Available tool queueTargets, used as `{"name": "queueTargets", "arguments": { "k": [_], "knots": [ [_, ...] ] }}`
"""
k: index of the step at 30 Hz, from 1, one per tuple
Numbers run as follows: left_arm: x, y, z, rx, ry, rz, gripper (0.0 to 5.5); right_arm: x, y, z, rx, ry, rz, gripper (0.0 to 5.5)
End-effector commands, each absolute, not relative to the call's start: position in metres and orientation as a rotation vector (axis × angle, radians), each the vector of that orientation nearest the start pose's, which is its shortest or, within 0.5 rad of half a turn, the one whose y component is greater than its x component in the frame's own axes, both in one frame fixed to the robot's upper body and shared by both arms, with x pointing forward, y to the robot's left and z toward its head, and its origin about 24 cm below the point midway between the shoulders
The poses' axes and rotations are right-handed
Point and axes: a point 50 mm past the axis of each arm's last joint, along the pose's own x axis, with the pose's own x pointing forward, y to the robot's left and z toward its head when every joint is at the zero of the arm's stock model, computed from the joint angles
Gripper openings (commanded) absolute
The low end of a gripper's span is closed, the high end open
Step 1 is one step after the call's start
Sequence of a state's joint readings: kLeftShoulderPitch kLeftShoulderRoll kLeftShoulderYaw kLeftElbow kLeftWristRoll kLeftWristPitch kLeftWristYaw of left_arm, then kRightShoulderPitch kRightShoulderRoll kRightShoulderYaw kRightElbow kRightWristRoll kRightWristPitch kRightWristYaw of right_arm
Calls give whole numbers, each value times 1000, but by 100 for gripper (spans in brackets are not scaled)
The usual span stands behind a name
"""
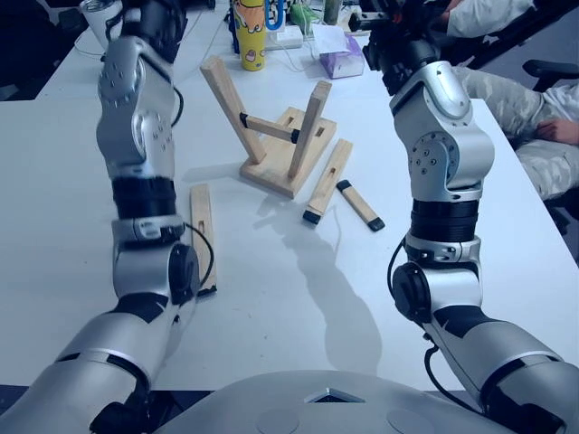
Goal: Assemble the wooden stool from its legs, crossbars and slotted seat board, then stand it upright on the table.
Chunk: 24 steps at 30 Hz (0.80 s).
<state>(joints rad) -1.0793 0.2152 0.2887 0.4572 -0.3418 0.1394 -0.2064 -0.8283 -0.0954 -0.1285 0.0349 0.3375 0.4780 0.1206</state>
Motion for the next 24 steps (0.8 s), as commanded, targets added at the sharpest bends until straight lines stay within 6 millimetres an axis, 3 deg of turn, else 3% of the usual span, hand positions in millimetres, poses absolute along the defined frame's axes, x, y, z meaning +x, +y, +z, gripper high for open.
{"name": "queueTargets", "arguments": {
  "k": [1,4,8,10,12,16,20,22,24],
  "knots": [
    [406,166,296,-312,-445,-276,4,348,-111,241,209,-298,361,1],
    [422,160,226,-278,-121,-250,4,347,-111,239,210,-293,360,1],
    [409,149,122,-195,240,-284,4,346,-111,237,217,-279,361,1],
    [403,143,106,-154,271,-320,4,346,-111,237,217,-273,363,1],
    [405,139,120,-147,195,-343,4,347,-112,236,212,-268,362,1],
    [413,143,186,-192,-81,-323,4,349,-111,230,188,-232,359,1],
    [404,158,233,-227,-285,-288,4,354,-115,219,162,-167,329,1],
    [396,167,244,-230,-343,-265,4,360,-123,212,152,-125,286,1],
    [386,177,241,-210,-359,-242,4,368,-136,209,130,-99,241,1]
  ]
}}
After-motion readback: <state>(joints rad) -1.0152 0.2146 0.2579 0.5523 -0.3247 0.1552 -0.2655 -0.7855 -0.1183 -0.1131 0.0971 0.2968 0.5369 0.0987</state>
